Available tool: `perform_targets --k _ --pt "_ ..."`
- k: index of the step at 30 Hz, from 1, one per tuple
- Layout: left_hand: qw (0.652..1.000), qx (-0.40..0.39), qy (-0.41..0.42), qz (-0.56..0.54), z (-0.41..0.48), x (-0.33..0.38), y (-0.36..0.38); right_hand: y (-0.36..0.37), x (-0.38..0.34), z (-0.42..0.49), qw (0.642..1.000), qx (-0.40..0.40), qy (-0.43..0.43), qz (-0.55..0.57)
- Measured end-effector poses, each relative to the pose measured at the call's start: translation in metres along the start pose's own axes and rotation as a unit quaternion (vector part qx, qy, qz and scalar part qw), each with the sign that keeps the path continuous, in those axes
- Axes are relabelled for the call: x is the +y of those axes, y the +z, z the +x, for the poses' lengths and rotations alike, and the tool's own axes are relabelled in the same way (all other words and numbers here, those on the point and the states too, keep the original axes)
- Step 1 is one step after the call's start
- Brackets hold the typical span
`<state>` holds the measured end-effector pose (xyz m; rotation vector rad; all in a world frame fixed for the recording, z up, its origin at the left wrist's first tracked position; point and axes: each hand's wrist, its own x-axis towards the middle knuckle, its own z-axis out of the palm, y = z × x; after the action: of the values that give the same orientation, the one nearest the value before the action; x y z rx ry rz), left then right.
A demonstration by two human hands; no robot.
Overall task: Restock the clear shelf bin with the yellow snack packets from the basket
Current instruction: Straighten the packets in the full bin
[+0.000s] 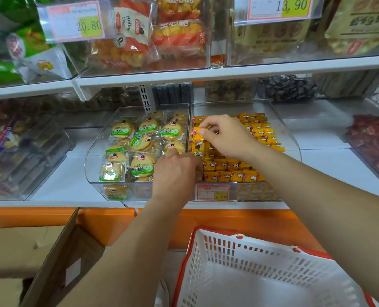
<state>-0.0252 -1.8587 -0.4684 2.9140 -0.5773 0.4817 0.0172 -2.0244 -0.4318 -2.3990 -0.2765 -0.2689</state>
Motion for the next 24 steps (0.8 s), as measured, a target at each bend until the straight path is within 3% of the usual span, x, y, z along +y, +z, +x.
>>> perform_targets --k 5,9,18,24 --pt "0.999 0.025 0.023 -0.021 -0.006 -0.002 -0.003 0.004 -0.004 -0.001 0.999 0.008 -0.024 -0.022" --pt "0.999 0.028 0.025 -0.022 -0.010 -0.006 -0.002 0.012 -0.002 -0.002 0.996 -0.032 -0.020 -0.081" --pt "0.999 0.021 0.022 -0.033 -0.011 -0.007 0.006 0.010 -0.001 -0.005 0.994 -0.070 -0.032 -0.072" --pt "0.991 0.099 0.001 -0.091 -0.007 -0.007 -0.002 0.001 0.002 0.000 0.999 -0.024 -0.018 -0.037"
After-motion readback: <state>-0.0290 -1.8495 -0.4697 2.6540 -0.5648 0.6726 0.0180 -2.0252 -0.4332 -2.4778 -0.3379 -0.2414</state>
